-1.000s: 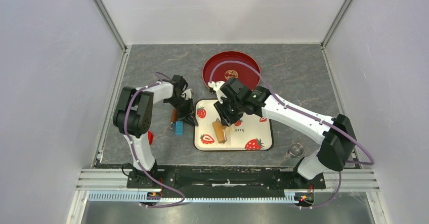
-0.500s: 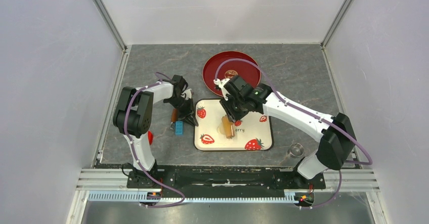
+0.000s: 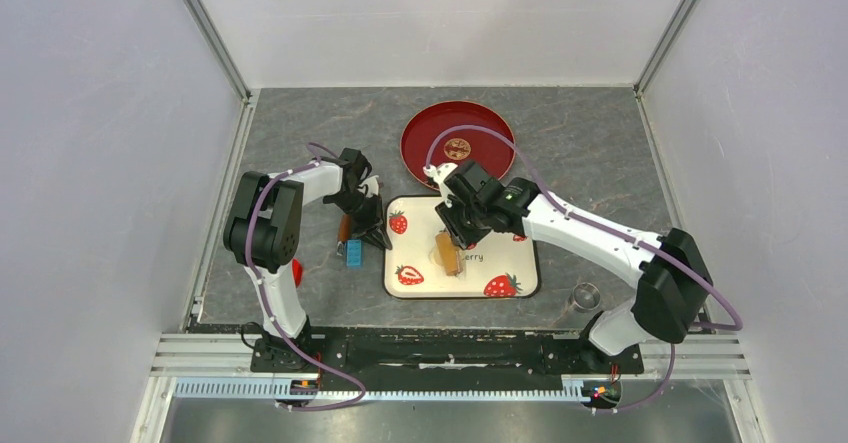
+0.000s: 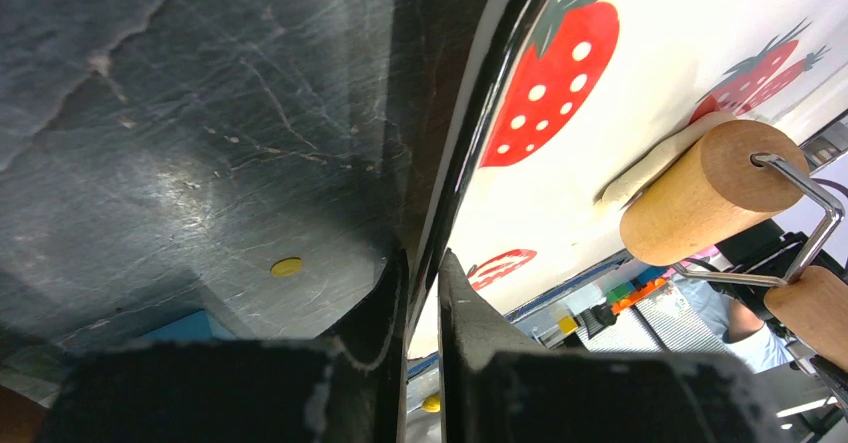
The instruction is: Roll out the dumpling wrappers from the dough
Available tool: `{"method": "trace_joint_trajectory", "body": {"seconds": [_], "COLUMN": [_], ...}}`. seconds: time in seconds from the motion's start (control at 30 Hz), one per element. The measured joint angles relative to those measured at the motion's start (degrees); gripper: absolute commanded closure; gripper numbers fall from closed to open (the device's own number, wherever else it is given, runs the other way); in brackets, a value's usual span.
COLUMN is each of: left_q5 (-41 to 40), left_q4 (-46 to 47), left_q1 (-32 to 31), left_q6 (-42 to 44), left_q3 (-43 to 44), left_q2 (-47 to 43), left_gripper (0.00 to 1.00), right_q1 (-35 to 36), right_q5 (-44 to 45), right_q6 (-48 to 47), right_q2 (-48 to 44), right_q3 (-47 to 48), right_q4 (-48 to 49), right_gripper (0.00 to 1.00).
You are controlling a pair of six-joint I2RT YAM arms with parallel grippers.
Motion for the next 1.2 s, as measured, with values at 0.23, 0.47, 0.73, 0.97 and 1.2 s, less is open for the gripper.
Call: {"method": "trace_joint_trajectory", "body": {"seconds": [0.23,0.47,0.73,0.97,1.2], "left_q5": [-0.15,-1.07,-1.62,-1.66,-1.75], "left_q4": [0.0,-0.02,-0.07,-0.09,-0.11], "left_q1": [0.02,0.07,-0.02,-0.02,-0.04], "left_q6": [0.0,-0.13,-0.13,-0.13,-0.13], "left_q3": [0.0,0.0,0.0,0.0,0.0], "left_q2": [-0.02,-0.35,-0.55,-0.55,-0.55], "left_gripper": [0.98,0.98,0.98,0.98,0.98], "right_q1": [-0.02,-3.28,-6.16,-8.59,-9.97], "right_q5": [0.52,-2.21,-5.38,-7.65,-8.9], "right_q6": [0.04,0.52,0.5,0.55,0.52], "right_q2": [-0.33,-1.31,-1.66,-1.66,-1.66], "right_q3": [-0.7,-2.03,-2.91,-3.32,-3.54], "right_q4": [0.48,0.83,0.92,0.57,0.39], "right_gripper": [1.0,1.0,1.0,1.0,1.0]}}
